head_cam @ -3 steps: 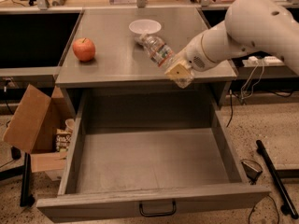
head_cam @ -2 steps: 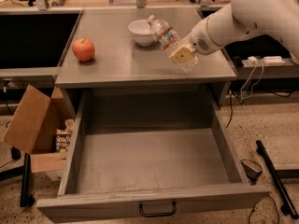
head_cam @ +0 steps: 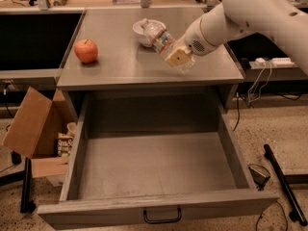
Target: Pick water bottle from top drawer and place on counter
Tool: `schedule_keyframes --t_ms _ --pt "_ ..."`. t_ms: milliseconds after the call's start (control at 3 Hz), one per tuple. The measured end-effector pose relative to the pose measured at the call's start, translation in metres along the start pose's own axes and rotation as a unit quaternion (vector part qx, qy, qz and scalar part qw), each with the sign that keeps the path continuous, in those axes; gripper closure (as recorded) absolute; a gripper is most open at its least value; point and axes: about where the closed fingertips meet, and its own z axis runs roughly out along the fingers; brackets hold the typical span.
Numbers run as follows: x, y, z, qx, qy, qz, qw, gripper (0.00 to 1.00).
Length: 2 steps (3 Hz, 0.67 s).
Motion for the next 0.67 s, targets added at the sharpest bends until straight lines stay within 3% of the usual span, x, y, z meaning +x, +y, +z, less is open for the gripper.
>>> schedule_keyframes --t_ms 333,667 --pt "-0.014 0.005 0.028 -0.021 0.016 -0.040 0.9989 1.00" --pt "-0.023 0.005 0.049 -0.046 0.024 -0.056 0.9971 1.00"
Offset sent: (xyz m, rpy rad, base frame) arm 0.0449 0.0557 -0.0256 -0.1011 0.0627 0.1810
